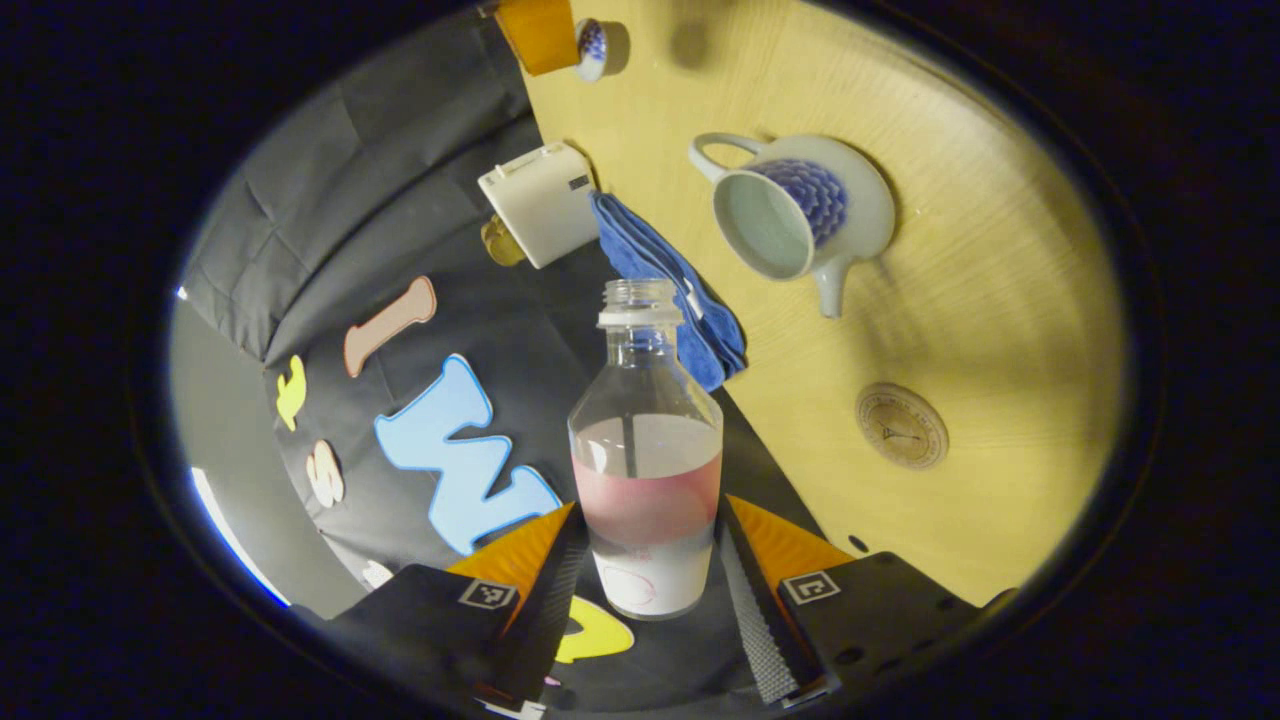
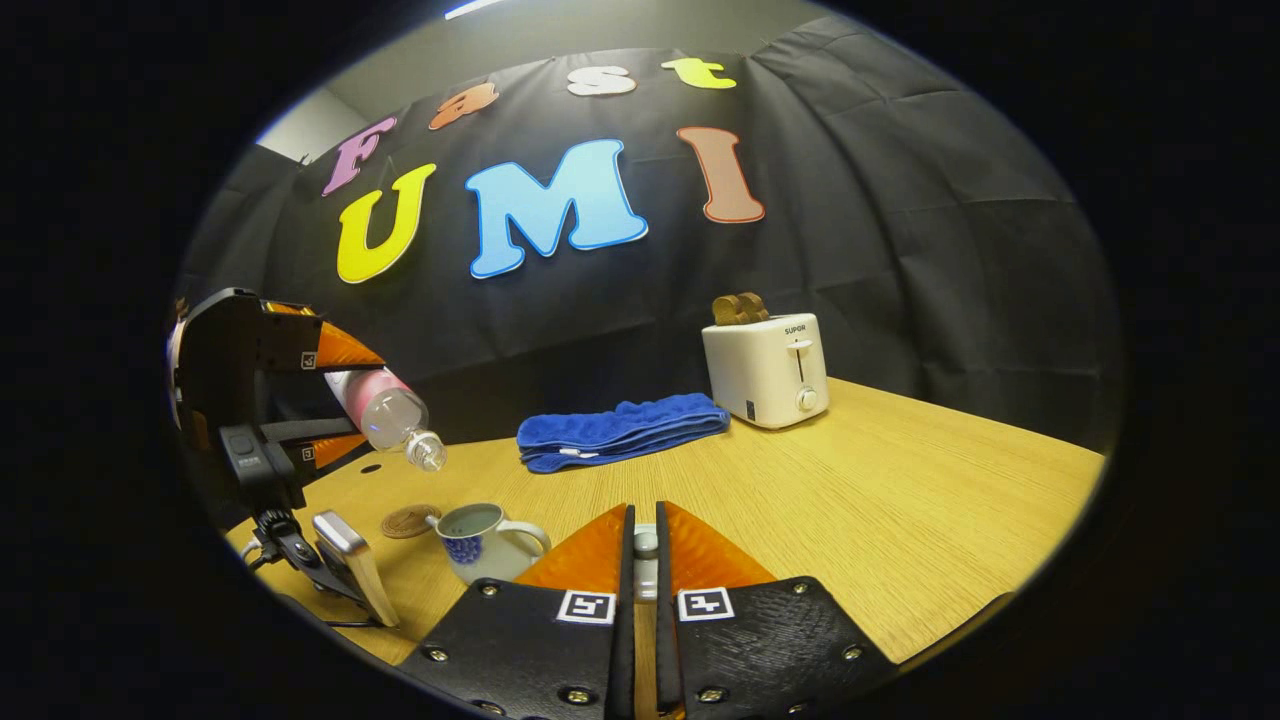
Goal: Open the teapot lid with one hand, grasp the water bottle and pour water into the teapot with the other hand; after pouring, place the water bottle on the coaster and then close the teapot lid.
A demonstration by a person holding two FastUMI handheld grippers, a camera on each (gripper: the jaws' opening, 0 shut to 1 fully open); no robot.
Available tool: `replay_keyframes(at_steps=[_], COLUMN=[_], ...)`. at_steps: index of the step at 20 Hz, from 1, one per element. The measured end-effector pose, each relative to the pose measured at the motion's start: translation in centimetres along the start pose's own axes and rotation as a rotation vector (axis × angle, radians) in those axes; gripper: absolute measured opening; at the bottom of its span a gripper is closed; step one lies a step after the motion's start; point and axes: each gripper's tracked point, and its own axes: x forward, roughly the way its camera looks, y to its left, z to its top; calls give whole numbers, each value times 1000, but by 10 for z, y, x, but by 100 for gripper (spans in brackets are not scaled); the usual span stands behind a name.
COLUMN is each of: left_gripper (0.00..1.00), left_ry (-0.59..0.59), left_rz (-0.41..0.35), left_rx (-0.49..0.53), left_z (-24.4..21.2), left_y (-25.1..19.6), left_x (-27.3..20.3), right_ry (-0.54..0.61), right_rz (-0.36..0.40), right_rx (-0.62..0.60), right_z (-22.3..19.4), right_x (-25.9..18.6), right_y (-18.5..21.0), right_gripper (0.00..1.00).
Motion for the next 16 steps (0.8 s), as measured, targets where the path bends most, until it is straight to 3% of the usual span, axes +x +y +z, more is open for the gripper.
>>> replay_keyframes(at_steps=[6,16], left_gripper=[88,87], left_ry=[-47,-73], left_rz=[-33,-29], left_rx=[-363,-1206], left_z=[2,-19], left_y=[-21,-58], left_x=[-2,12], right_ry=[1,4], right_rz=[-7,-24], right_rx=[-15,-67], right_z=[-2,-5], right_x=[2,5], right_y=[0,5], right_gripper=[8,8])
